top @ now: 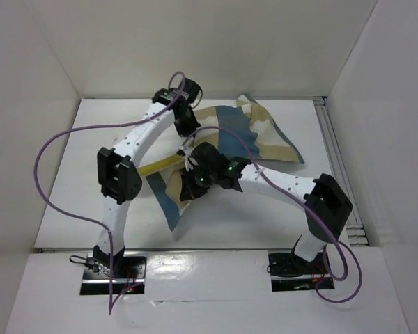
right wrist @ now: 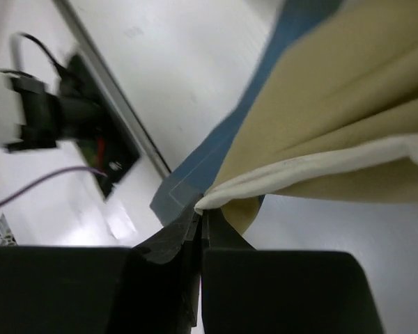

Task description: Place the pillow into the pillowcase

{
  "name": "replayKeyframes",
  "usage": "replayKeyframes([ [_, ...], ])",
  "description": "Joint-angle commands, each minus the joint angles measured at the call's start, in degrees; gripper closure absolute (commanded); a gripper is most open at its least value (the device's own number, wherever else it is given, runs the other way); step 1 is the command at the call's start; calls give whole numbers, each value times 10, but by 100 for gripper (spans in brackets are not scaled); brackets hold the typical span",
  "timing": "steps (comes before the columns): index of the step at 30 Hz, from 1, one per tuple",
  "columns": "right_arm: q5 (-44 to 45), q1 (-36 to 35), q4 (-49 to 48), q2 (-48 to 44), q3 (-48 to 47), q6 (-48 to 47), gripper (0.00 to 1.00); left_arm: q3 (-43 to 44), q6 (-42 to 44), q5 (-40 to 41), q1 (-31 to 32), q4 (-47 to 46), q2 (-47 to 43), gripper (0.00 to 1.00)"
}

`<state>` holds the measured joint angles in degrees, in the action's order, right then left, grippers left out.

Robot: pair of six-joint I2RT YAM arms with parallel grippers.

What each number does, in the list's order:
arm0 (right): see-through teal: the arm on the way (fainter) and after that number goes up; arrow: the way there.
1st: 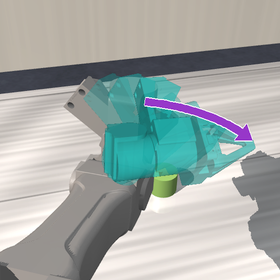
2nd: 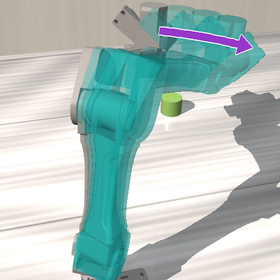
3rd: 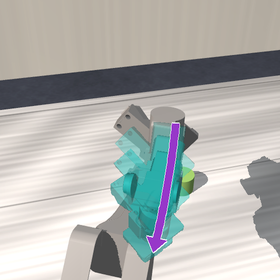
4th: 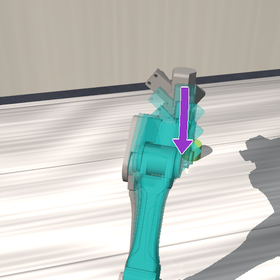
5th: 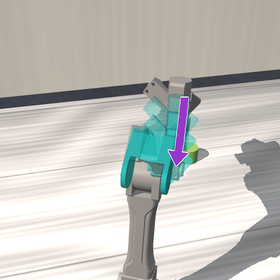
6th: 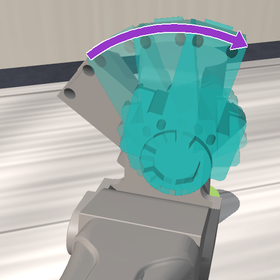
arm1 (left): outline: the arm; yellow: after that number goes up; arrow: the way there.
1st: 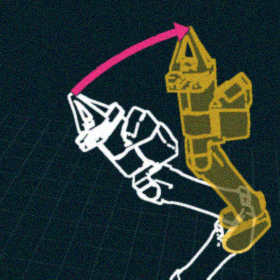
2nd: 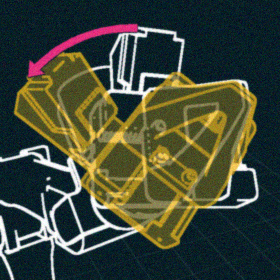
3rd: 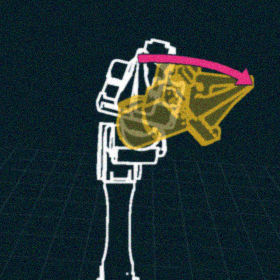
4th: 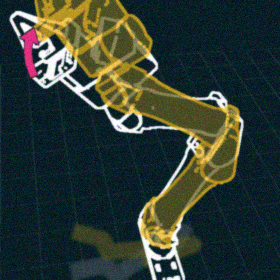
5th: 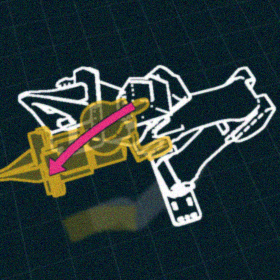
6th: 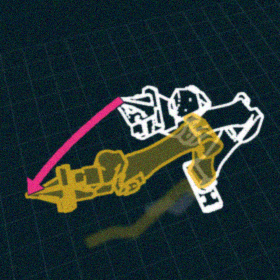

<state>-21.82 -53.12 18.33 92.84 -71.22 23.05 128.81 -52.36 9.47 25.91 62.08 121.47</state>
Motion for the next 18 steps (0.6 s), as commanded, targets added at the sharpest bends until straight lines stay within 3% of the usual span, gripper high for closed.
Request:
replayKeyframes([
  [1, -83, -37, 19, -5, 33, 31, 96, -27, -13, 2, 22, -153, 37, 100],
  [2, -66, -37, 31, -11, 22, 31, 84, -27, -7, -4, 22, -160, 37, 100],
  [6, 44, -31, 112, -62, -5, 16, 16, -34, 72, -43, 22, -175, 18, 100],
  [7, 63, -25, 126, -73, -5, 16, 13, -29, 89, -59, 22, -175, 9, 100],
  [8, 108, -8, 143, -94, -21, 16, 13, -29, 104, -82, 17, -168, 2, 75],
  [12, 198, 54, 216, -137, -41, 23, 12, 2, 175, -101, 11, -116, -32, 8],
  [13, 206, 70, 224, -137, -41, 28, 12, 2, 197, -101, 5, -109, -42, 0],
  [18, 254, 154, 258, -125, -68, 65, 12, -55, 219, -117, -80, -81, -96, 0],
])
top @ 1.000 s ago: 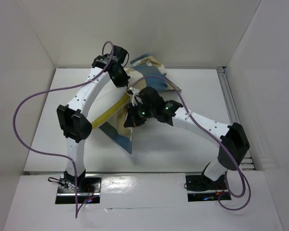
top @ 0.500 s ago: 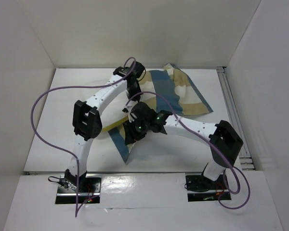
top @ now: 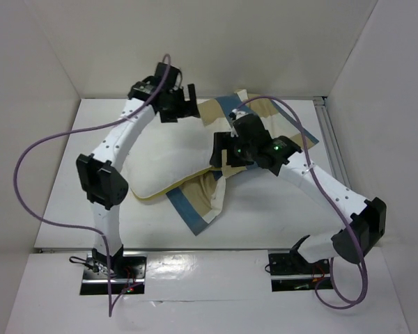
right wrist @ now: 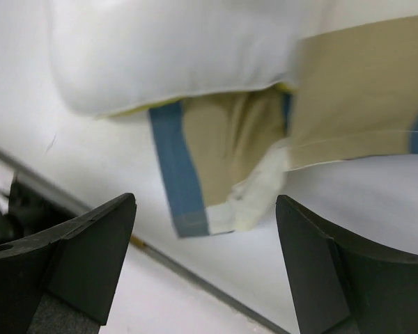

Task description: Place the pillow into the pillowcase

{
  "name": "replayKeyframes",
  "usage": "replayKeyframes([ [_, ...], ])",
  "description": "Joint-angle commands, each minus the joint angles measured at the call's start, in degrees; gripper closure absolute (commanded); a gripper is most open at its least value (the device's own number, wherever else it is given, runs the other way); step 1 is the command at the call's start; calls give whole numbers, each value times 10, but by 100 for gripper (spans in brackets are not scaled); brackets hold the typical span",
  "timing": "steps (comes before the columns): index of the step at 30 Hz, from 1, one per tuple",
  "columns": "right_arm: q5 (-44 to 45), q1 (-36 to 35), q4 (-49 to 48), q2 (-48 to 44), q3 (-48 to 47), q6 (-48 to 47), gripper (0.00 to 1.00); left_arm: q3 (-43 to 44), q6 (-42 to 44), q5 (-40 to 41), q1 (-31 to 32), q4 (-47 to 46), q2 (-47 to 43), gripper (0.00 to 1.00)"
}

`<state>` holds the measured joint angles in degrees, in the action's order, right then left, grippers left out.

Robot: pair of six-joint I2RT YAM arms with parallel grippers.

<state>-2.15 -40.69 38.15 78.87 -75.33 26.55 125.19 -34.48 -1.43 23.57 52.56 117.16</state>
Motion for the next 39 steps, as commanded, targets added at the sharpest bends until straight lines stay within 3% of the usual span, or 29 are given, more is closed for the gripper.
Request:
replayKeyframes([
  [1, 58, 35, 65, 15, -27, 35, 12, -34, 41, 2, -70, 14, -53, 2],
  [5, 96, 61, 65, 35, -27, 103, 12, -82, 41, 20, -135, 7, -55, 0],
  [9, 42, 66, 27, 35, 12, 165, 12, -93, 67, 7, -164, 9, -27, 0],
  [12, 42, 48, 18, 35, 61, 202, 10, -109, 112, -11, -134, 24, -27, 0],
  [13, 42, 41, 18, 35, 85, 207, 10, -114, 128, -11, -97, 24, -35, 0],
  [19, -30, 41, -66, 35, 158, 234, 9, -251, 184, 109, 57, 12, -101, 0],
  [23, -70, 41, -120, 50, 185, 239, 9, -336, 184, 207, 108, -16, -116, 0],
  [29, -115, 35, -180, 91, 210, 234, 10, -381, 179, 230, 114, -83, -120, 0],
  [33, -115, 35, -208, 117, 215, 234, 28, -369, 173, 249, 114, -97, -88, 2],
  [34, -108, 35, -208, 117, 215, 234, 43, -369, 178, 243, 114, -103, -88, 8],
  [35, -96, 35, -208, 117, 215, 234, 51, -358, 178, 234, 114, -103, -79, 19],
  [36, -89, 35, -208, 124, 215, 234, 59, -353, 178, 207, 114, -103, -74, 54],
  [37, -81, 35, -208, 124, 209, 229, 71, -347, 178, 188, 114, -103, -74, 78],
  [38, -67, 35, -214, 129, 209, 228, 77, -334, 169, 169, 114, -103, -74, 100],
  [39, -62, 35, -215, 129, 201, 222, 84, -326, 163, 126, 114, -108, -74, 100],
])
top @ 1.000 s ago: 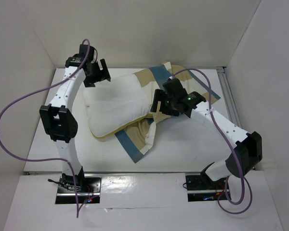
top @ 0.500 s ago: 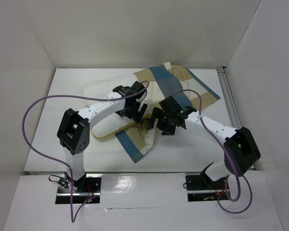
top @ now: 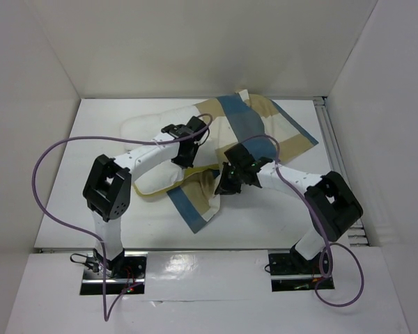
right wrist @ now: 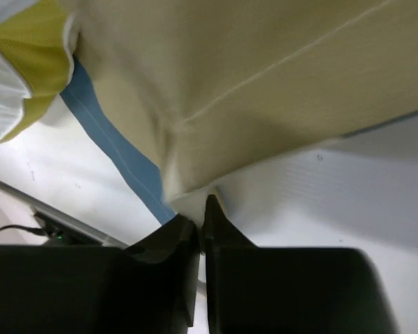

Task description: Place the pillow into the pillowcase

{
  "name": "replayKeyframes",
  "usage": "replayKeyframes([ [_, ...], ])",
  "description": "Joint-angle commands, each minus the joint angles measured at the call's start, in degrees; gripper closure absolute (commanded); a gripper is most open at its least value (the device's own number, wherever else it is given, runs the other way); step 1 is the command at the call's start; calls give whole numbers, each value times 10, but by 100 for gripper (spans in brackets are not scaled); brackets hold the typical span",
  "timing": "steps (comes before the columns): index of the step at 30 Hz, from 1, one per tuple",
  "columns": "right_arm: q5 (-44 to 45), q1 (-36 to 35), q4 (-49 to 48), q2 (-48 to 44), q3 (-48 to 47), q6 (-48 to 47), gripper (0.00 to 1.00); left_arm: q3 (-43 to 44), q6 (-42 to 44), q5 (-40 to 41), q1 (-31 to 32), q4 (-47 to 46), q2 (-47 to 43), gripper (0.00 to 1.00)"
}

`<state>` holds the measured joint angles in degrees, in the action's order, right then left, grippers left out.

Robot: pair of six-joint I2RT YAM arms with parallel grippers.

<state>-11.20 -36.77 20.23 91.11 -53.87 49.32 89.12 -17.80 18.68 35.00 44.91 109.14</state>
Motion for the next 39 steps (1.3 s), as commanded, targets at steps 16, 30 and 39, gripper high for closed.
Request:
replayKeyframes([
  [16, -109, -70, -67, -100, -64, -81, 100, 334, -222, -451, -6, -82, 75, 100],
  [30, 26, 1, 218, -224, -76, -187, 5, 110, -150, -401, -3, -66, -29, 64],
  [39, 20, 0, 300, -123, -264, -245, 0, 175, -176, -305, -154, 14, -38, 25],
])
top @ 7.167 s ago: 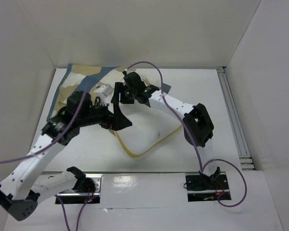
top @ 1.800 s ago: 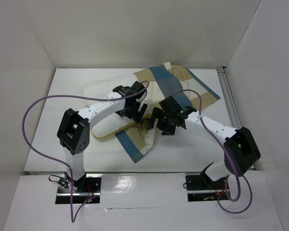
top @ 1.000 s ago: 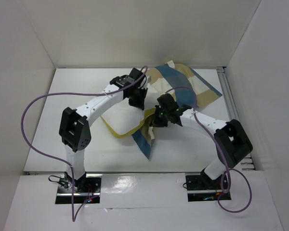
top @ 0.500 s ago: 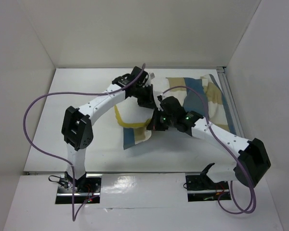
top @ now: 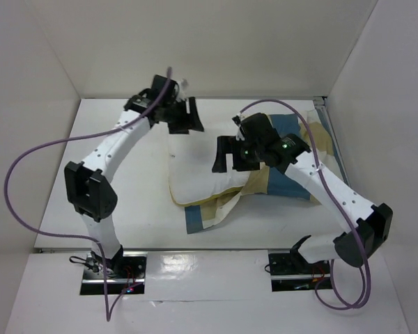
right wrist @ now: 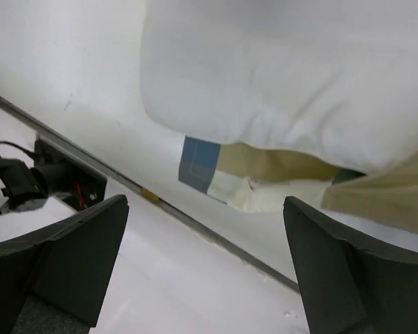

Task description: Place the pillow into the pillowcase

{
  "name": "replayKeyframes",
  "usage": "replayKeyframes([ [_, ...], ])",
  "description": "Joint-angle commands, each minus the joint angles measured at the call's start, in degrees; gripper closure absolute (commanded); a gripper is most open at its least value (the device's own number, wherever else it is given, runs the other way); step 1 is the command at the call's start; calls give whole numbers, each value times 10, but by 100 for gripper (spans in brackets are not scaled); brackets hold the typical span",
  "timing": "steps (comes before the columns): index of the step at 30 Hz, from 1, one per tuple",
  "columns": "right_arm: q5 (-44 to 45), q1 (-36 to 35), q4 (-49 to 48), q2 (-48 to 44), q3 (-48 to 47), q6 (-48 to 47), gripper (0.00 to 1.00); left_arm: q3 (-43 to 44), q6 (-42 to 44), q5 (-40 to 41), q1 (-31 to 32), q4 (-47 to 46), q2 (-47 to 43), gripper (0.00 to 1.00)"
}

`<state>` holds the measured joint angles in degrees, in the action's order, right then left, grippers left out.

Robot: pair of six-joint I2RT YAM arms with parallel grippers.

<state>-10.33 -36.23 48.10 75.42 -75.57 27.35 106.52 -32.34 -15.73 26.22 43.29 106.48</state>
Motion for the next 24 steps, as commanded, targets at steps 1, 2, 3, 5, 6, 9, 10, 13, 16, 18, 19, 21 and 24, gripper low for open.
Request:
replayKeyframes([
  [1, 25, -5, 6, 48, -59, -13, 0, 1, -41, 31, -87, 36, -11, 28],
  [2, 69, -5, -8, 67, -89, -2, 0, -16, -53, 31, -108, 36, -20, 30],
  [3, 90, -5, -33, 114, -108, 8, 0, -24, -64, 31, -143, 36, -28, 30],
  [5, 166, -5, -47, 211, -188, 37, 0, -56, -95, 45, -189, 36, -68, 30],
  [6, 179, 2, -58, 248, -219, 43, 0, -70, -103, 50, -201, 29, -83, 30],
  [9, 181, 15, -53, 416, -384, 49, 0, -106, -121, 60, -243, 29, -120, 28],
  [10, 181, 15, -39, 461, -432, 49, 0, -114, -127, 60, -252, 21, -138, 28],
  [13, 119, 15, 3, 631, -632, 43, 0, -137, -127, 44, -282, 15, -161, 28],
  [16, -8, 6, -60, 702, -671, 22, 12, -159, -127, 38, -308, 10, -173, 28],
  [18, -114, -23, -111, 697, -609, 1, 25, -183, -127, 25, -330, 3, -181, 28],
  [19, -138, -35, -121, 697, -609, -33, 42, -189, -127, 19, -337, 3, -186, 29],
  [21, -189, -58, -85, 697, -609, -75, 72, -206, -121, 13, -348, 3, -191, 29],
  [24, -202, -93, -9, 660, -508, -162, 100, -218, -116, 2, -364, -4, -196, 29],
])
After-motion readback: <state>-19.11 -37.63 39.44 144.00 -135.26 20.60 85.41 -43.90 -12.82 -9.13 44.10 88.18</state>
